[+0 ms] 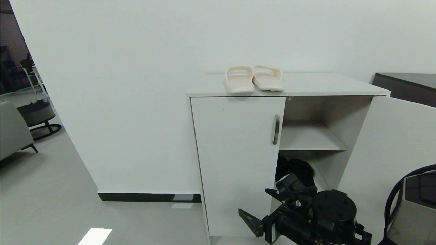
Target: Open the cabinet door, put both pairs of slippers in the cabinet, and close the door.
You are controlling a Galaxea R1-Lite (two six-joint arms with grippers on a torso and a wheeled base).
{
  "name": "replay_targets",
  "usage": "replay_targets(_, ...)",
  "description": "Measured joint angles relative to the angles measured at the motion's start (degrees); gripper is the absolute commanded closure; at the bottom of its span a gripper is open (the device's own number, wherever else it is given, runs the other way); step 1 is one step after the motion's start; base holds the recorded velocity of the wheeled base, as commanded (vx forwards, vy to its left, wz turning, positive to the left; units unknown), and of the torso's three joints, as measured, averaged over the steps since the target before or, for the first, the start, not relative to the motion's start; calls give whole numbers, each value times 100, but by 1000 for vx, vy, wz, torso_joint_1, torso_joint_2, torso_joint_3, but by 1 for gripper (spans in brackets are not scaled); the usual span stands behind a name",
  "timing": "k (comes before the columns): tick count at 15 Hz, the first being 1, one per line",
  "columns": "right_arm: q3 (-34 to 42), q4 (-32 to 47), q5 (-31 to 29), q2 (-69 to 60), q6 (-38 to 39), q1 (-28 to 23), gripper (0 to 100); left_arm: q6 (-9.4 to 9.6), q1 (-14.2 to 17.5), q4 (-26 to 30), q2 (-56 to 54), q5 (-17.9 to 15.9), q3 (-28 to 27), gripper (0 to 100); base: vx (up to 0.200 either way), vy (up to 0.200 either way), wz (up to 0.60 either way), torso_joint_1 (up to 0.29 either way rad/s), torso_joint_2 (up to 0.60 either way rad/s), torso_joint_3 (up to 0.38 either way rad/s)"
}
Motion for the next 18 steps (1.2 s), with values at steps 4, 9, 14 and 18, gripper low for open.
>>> replay_targets(4,0,5,0,17,-5,10,0,0,2,2,0,0,0,100,0,0,0,183,-470,-284)
replay_targets(9,2,5,1,24,-6,2,0,0,2,5,0,0,0,100,0,0,0,209,-488,-286)
replay_targets(14,2,5,4,28,-5,5,0,-2,2,0,0,0,0,100,0,0,0,230,-512,-278)
replay_targets(18,5,5,1,52,-2,7,0,-29,2,2,0,0,0,100,0,0,0,249,-544,-295)
